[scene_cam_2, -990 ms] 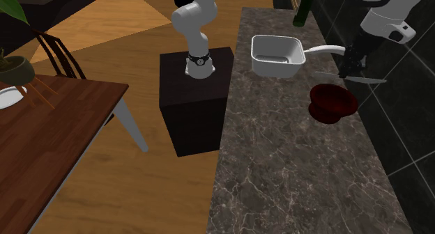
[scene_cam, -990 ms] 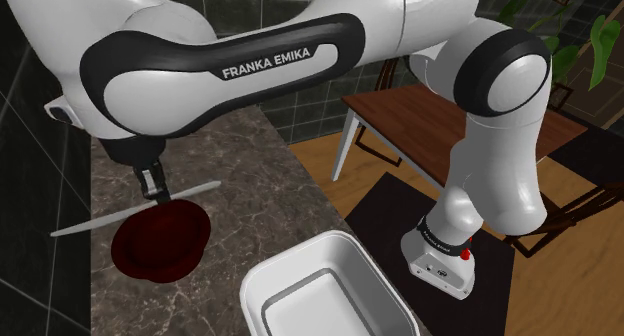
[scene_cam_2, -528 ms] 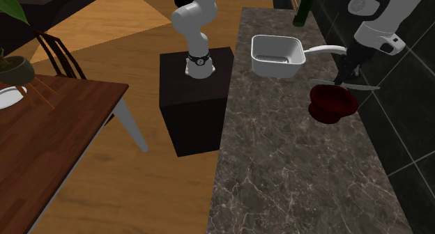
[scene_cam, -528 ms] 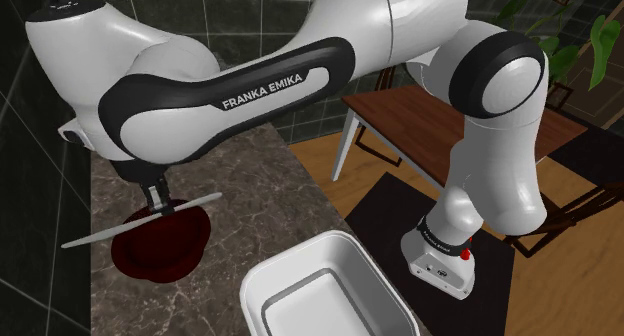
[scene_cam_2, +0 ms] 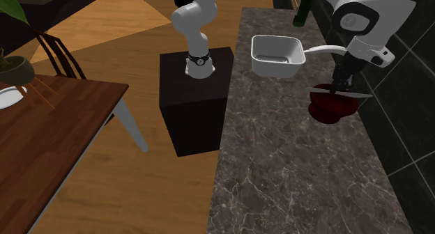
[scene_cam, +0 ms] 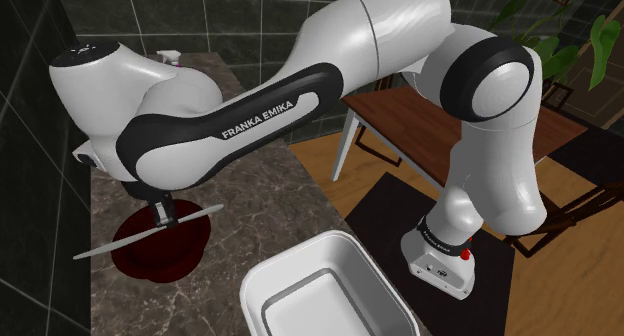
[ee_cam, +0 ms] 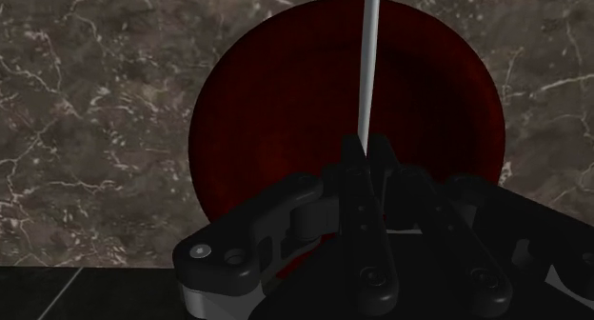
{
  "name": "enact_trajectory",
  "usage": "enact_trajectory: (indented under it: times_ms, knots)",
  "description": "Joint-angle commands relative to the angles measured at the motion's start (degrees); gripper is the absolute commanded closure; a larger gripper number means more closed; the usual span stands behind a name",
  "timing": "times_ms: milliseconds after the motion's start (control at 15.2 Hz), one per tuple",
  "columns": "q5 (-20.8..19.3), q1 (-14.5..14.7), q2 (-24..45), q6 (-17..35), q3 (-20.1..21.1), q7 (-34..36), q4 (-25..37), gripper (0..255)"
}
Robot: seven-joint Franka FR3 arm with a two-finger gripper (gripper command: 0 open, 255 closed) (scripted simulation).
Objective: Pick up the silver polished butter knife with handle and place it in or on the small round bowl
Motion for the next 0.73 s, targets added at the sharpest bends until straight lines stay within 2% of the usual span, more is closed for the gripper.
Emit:
enact_trajectory:
  times_ms: [0,396,462,660]
  knots:
    - [0.0,0.0,0.0,0.6,0.0,0.0,-0.6,255]
    - [0.0,0.0,0.0,0.6,0.0,0.0,-0.6,255]
    - [0.0,0.0,0.0,0.6,0.0,0.0,-0.6,0]
    - [0.0,0.0,0.0,0.6,0.0,0.0,-0.6,0]
